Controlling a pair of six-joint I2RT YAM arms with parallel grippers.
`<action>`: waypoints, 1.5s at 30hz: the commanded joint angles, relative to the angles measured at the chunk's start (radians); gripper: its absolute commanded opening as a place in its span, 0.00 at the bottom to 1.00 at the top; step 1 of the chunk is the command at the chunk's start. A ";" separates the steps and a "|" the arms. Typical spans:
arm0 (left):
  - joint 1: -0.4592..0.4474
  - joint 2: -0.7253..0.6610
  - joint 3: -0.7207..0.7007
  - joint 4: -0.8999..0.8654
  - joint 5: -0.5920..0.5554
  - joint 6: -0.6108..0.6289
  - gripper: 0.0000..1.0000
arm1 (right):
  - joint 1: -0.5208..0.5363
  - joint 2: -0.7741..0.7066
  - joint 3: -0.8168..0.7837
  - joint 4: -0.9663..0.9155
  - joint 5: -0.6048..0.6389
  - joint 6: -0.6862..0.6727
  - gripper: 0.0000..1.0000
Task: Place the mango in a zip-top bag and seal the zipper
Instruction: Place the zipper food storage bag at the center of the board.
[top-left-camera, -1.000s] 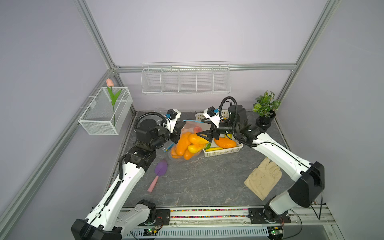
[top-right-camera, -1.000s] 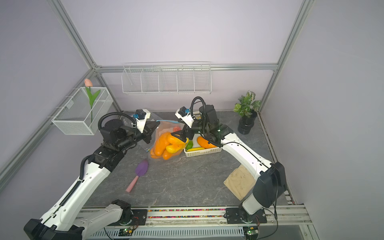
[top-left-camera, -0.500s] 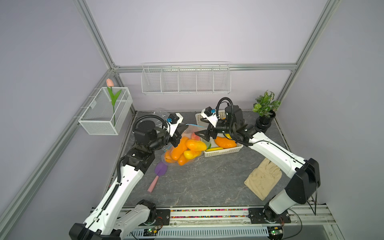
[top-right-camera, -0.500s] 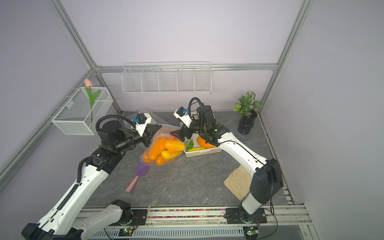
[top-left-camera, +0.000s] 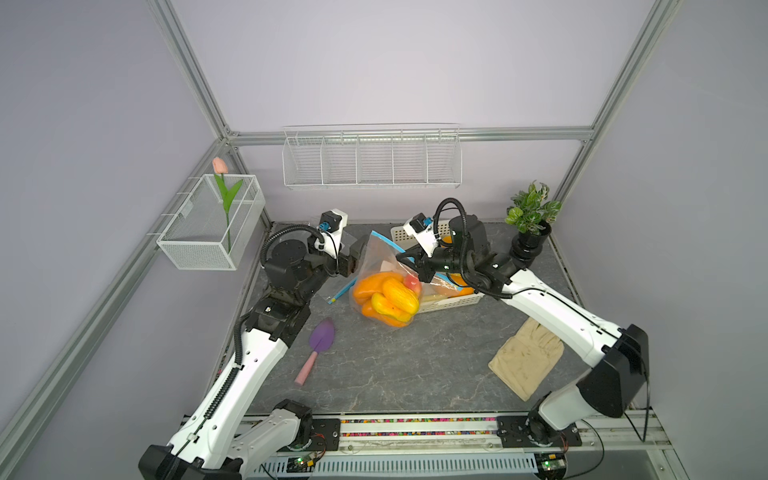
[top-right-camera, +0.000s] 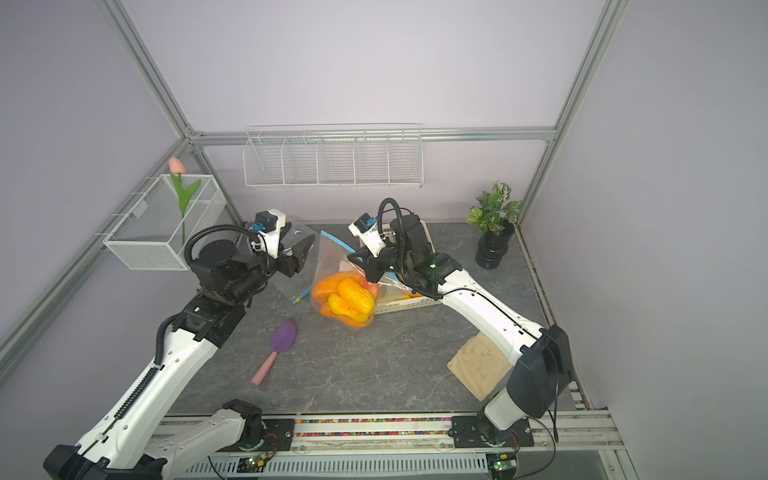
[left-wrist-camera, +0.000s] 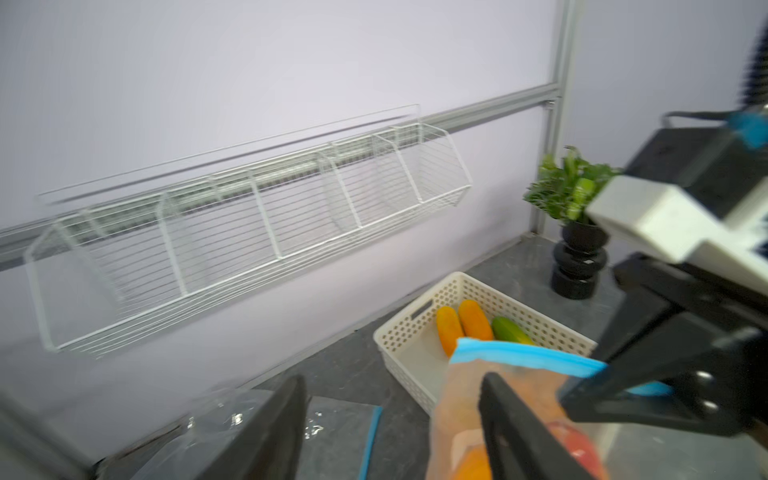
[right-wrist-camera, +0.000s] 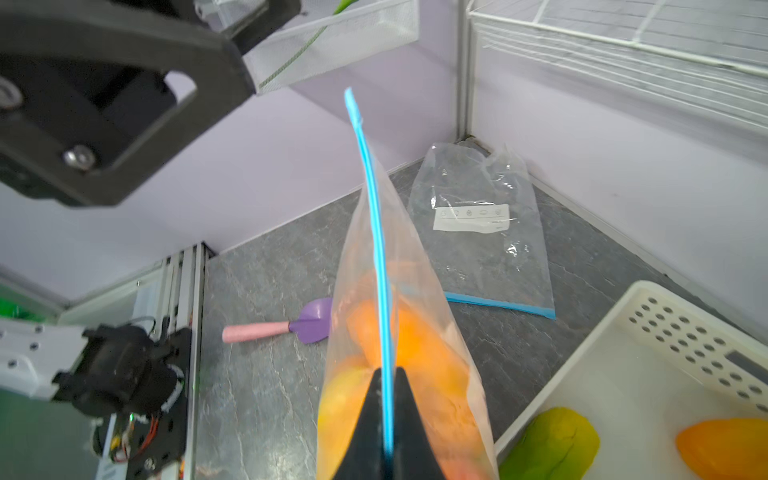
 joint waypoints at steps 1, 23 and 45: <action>0.004 0.014 -0.020 0.027 -0.311 -0.069 1.00 | -0.002 -0.121 0.043 0.062 0.223 0.187 0.07; 0.050 0.366 0.110 -0.312 -0.379 -0.275 0.96 | -0.394 -0.414 0.134 -0.577 0.555 0.073 0.07; 0.049 0.495 0.205 -0.485 -0.356 -0.216 0.93 | -0.970 -0.399 -0.180 -0.350 0.288 0.263 0.07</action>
